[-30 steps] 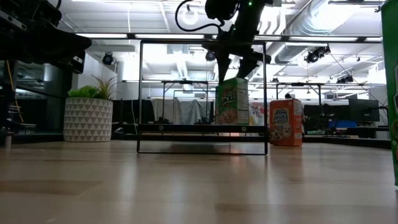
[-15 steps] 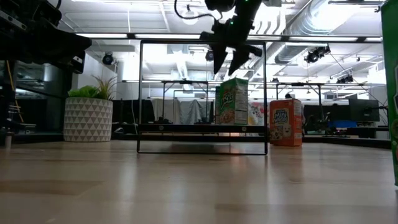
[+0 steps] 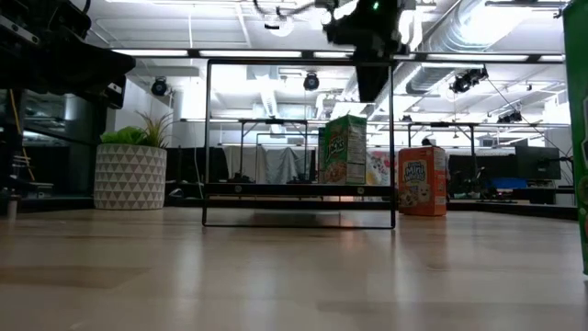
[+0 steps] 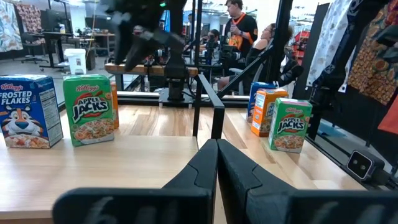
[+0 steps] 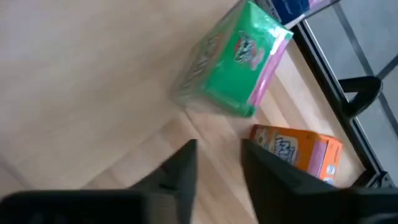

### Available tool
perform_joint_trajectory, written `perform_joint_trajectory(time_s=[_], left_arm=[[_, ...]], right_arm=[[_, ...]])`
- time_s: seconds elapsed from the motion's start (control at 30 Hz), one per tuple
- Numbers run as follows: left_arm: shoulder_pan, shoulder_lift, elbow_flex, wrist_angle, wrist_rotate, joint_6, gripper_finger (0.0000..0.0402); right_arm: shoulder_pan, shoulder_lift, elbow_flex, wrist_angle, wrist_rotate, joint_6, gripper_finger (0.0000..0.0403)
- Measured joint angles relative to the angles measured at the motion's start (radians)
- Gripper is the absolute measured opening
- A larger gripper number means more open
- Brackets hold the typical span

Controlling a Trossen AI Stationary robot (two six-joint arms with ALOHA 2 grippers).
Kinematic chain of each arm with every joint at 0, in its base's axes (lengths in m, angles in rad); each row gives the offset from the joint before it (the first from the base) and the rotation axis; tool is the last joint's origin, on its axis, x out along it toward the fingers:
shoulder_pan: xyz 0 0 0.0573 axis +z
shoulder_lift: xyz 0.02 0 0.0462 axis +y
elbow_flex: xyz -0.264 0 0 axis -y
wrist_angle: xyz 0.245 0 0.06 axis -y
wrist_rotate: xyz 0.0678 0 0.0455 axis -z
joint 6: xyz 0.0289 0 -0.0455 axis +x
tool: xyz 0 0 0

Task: Stack cereal on shelf
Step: Put the top green cereal box on the shelf

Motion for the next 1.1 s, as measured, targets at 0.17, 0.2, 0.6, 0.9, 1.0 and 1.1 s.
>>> perform_joint_trajectory(time_s=[0.17, 0.2, 0.6, 0.9, 1.0, 1.1], left_arm=[[0.0, 0.0, 0.0, 0.0, 0.0, 0.0, 0.0003], [0.0, 0.0, 0.0, 0.0, 0.0, 0.0, 0.0003], [0.0, 0.0, 0.0, 0.0, 0.0, 0.0, 0.0003], [0.0, 0.0, 0.0, 0.0, 0.0, 0.0, 0.0003], [0.0, 0.0, 0.0, 0.0, 0.0, 0.0, 0.0003], [0.0, 0.0, 0.0, 0.0, 0.0, 0.0, 0.0003]], right_arm=[[0.042, -0.055, -0.046, -0.008, 0.018, 0.037, 0.0011], [0.041, -0.066, -0.075, -0.007, 0.012, 0.045, 0.001], [-0.074, -0.262, -0.595, 0.589, -0.103, -0.172, 0.0001], [-0.156, -0.263, -0.673, 0.751, -0.096, -0.284, 0.0], [-0.158, -0.263, -0.675, 0.785, -0.133, -0.303, 0.0], [-0.158, -0.263, -0.675, 0.81, -0.155, -0.309, 0.0]])
